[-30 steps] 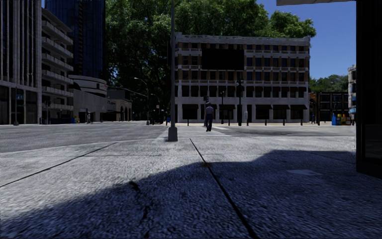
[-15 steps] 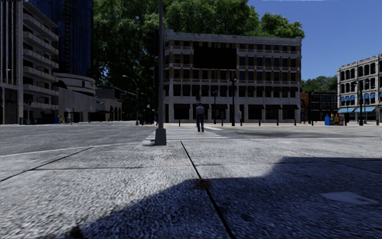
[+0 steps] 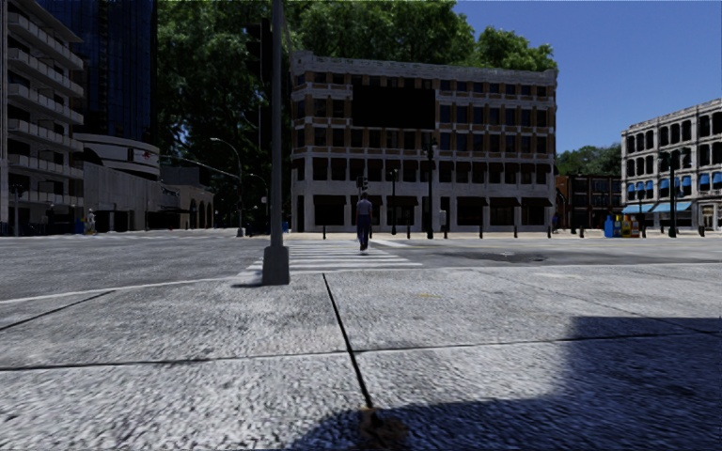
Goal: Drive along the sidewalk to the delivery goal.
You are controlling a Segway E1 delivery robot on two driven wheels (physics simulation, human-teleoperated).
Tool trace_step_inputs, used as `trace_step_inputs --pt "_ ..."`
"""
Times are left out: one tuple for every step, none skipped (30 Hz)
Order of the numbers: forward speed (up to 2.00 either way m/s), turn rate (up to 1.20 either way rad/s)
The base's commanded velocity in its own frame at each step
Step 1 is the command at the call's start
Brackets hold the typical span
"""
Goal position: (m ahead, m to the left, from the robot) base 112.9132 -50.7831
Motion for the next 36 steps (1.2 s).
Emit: trace_step_inputs --pt "2.00 0.00" --pt "2.00 0.00" --pt "2.00 0.00" --pt "2.00 0.00" --pt "2.00 0.00" --pt "2.00 0.00" --pt "2.00 0.00" --pt "2.00 0.00" --pt "2.00 0.00" --pt "2.00 0.00" --pt "2.00 0.00" --pt "2.00 0.00" --pt "2.00 0.00" --pt "2.00 0.00" --pt "2.00 0.00" --pt "2.00 0.00" --pt "2.00 0.00" --pt "2.00 0.00" --pt "2.00 0.00" --pt "2.00 0.00" --pt "2.00 0.00" --pt "2.00 0.00" --pt "2.00 0.00" --pt "2.00 0.00" --pt "2.00 0.00" --pt "2.00 0.00" --pt "2.00 0.00" --pt "2.00 0.00" --pt "2.00 0.00" --pt "2.00 0.00" --pt "2.00 0.00" --pt "2.00 0.00" --pt "2.00 0.00" --pt "2.00 0.00" --pt "2.00 0.00" --pt "2.00 0.00"
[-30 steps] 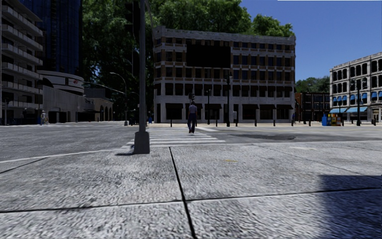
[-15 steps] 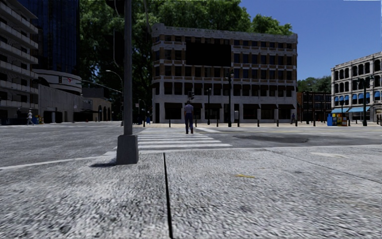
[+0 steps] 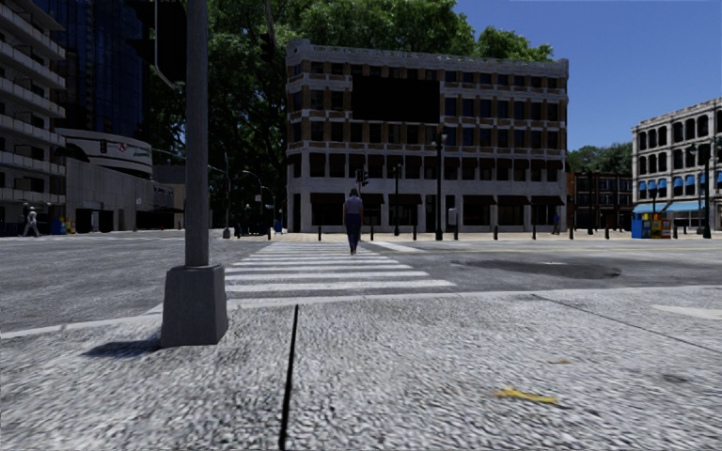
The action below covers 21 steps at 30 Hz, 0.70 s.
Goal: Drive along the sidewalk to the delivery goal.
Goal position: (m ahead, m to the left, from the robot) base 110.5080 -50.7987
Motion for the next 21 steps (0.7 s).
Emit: trace_step_inputs --pt "2.00 0.00" --pt "2.00 0.00" --pt "2.00 0.00" --pt "2.00 0.00" --pt "2.00 0.00" --pt "2.00 0.00" --pt "2.00 0.00" --pt "2.00 0.00" --pt "2.00 0.00" --pt "2.00 0.00" --pt "2.00 0.00" --pt "2.00 0.00" --pt "2.00 0.00" --pt "2.00 0.00" --pt "2.00 0.00" --pt "2.00 0.03" --pt "2.00 0.12" --pt "2.00 0.12" --pt "2.00 0.21" --pt "2.00 0.24" --pt "2.00 0.25"
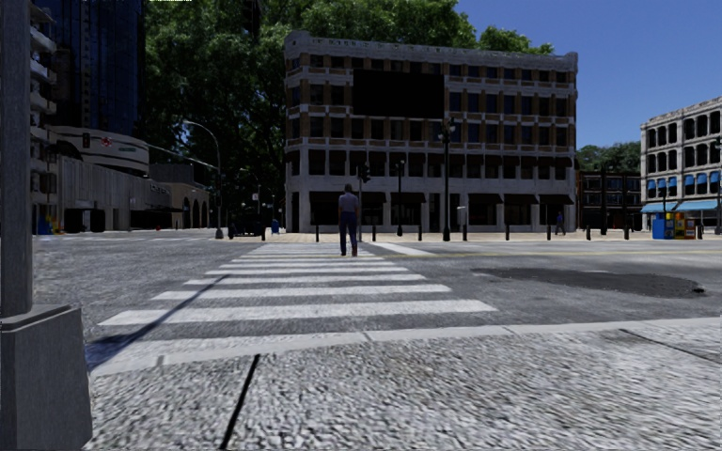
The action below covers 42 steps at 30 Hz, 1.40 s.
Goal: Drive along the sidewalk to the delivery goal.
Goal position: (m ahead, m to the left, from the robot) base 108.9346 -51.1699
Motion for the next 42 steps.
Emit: trace_step_inputs --pt "2.00 0.26" --pt "2.00 0.26" --pt "2.00 0.27" --pt "2.00 0.27" --pt "2.00 0.27" --pt "2.00 0.27" --pt "2.00 0.27" --pt "2.00 0.30" --pt "2.00 0.32" --pt "2.00 0.33" --pt "2.00 0.33" --pt "2.00 0.33" --pt "2.00 0.33" --pt "2.00 0.33" --pt "2.00 0.33" --pt "2.00 0.33" --pt "2.00 0.33" --pt "2.00 0.33" --pt "2.00 0.33" --pt "2.00 0.33" --pt "2.00 0.33" --pt "2.00 0.33" --pt "2.00 0.33" --pt "2.00 0.00" --pt "2.00 0.00" --pt "2.00 0.00" --pt "2.00 0.00" --pt "2.00 0.00" --pt "2.00 0.00" --pt "1.95 0.00" --pt "1.95 0.00" --pt "1.59 0.00" --pt "1.22 0.00" --pt "1.05 0.00" --pt "1.04 0.00" --pt "1.04 0.00" --pt "1.04 0.00" --pt "1.04 0.00" --pt "1.04 0.00" --pt "1.04 0.00" --pt "1.04 0.00" --pt "1.05 0.00"
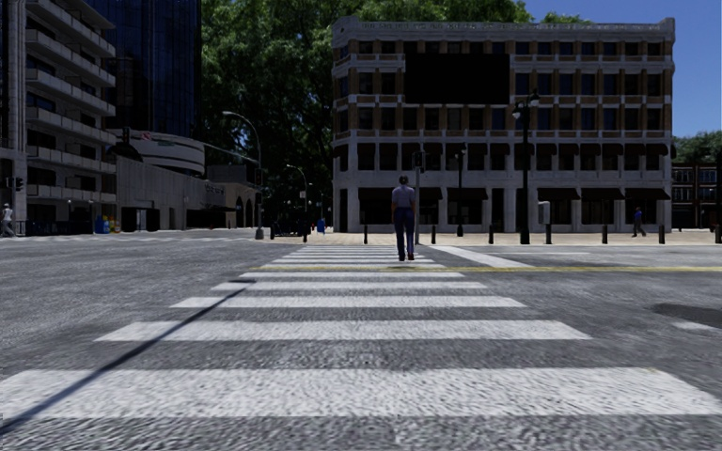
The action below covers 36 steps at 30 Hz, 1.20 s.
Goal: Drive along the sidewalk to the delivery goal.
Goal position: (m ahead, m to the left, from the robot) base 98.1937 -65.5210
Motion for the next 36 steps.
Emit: trace_step_inputs --pt "1.05 0.00" --pt "1.05 0.00" --pt "1.07 0.00" --pt "1.07 0.00" --pt "1.09 0.00" --pt "1.12 0.00" --pt "1.14 0.00" --pt "1.15 0.00" --pt "1.15 0.00" --pt "1.15 0.00" --pt "1.15 0.00" --pt "1.15 0.00" --pt "1.15 0.00" --pt "1.15 0.00" --pt "1.15 0.00" --pt "1.15 0.00" --pt "1.15 0.00" --pt "1.15 0.00" --pt "1.16 0.00" --pt "1.16 0.00" --pt "1.16 0.00" --pt "1.17 0.00" --pt "1.18 0.00" --pt "1.36 0.00" --pt "1.36 0.00" --pt "2.00 0.00" --pt "2.00 0.00" --pt "2.00 0.00" --pt "2.00 0.00" --pt "2.00 0.00" --pt "2.00 0.00" --pt "2.00 0.00" --pt "2.00 0.00" --pt "2.00 0.00" --pt "2.00 0.00" --pt "2.00 0.00"
